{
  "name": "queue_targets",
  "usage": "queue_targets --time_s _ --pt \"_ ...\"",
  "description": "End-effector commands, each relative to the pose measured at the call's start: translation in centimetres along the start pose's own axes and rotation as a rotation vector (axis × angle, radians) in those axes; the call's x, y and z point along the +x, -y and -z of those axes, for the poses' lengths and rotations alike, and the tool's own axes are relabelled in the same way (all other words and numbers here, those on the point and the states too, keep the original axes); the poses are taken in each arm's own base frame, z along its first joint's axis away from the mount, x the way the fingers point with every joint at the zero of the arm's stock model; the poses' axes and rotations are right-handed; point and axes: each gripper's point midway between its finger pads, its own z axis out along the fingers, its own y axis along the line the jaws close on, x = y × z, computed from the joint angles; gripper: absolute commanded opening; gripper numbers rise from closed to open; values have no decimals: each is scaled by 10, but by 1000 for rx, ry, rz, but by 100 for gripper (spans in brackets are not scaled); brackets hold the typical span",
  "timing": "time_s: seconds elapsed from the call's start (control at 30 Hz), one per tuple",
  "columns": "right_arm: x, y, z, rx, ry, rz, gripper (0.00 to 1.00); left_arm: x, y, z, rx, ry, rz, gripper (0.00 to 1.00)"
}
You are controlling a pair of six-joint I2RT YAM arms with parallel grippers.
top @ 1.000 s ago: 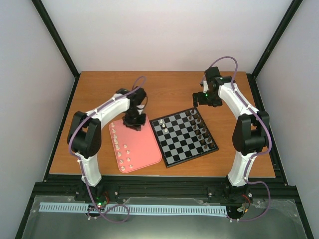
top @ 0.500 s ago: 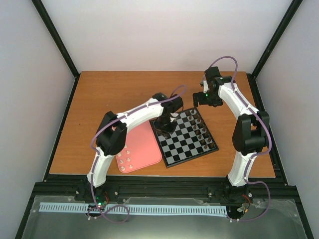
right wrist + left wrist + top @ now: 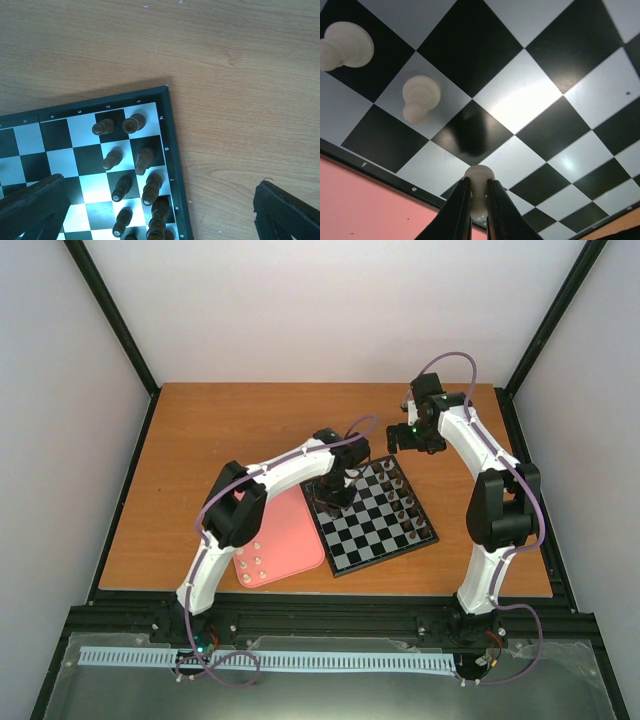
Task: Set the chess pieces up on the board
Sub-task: Place the chess piece on the chessboard.
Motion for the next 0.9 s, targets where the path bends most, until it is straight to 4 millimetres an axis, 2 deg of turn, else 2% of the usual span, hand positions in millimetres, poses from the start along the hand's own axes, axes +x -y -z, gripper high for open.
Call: queue_targets --time_s 0.0,0.43,0.87 --pt "-8 1 7 0 37 7 100 -11 1 -3 -10 24 -4 1" --pt "-8 6 9 1 36 -4 100 -22 2 -13 -22 27 -10 1" --pt "-7 8 7 -4 32 -10 100 -23 -4 -20 -47 8 -17 2"
